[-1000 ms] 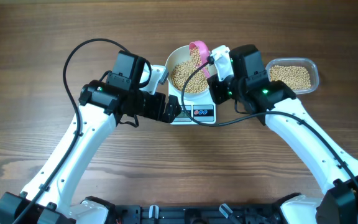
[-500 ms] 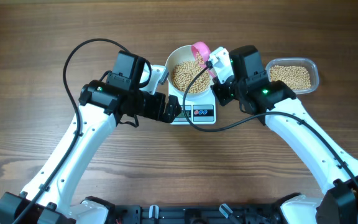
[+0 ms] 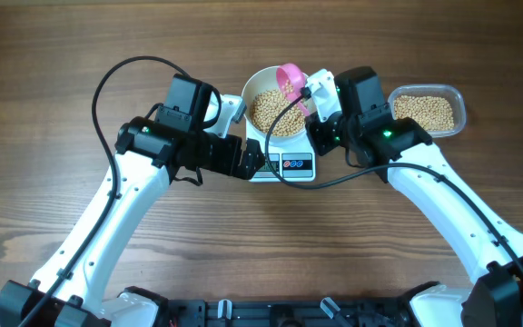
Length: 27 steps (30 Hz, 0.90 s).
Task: Scoop item into bowl and weigh 150g on scale
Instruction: 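Carry the filled pink scoop left over the white bowl, then tip the scoop to pour soybeans into the white bowl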
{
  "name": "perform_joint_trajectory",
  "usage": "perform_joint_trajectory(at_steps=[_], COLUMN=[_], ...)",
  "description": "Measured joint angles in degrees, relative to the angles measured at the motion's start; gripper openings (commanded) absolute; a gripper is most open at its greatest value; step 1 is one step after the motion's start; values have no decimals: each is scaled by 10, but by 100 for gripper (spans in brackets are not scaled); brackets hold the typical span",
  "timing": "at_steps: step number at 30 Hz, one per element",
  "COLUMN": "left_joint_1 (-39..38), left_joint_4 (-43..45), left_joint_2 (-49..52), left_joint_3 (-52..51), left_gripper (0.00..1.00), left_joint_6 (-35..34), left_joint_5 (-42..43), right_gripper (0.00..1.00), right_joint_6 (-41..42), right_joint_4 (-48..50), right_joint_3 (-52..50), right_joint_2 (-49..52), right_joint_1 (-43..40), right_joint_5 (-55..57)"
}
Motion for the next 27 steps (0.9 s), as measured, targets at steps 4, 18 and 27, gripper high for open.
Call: perform_joint_trajectory(at_steps=[4,18,27], left_joint_1=[0,0,0], left_joint_4=[0,0,0], left_joint_2=[0,0,0], left_joint_3=[0,0,0], left_gripper=[100,100,100], left_joint_6=[0,0,0], left_joint_5=[0,0,0], right_gripper=[4,4,4], right_joint_6=[28,-123,-195], right_joint_4=[0,2,11], right_joint_3=[0,0,10], right_joint_2=[0,0,0], right_joint_1=[0,2,38], right_joint_5=[-21,63,142])
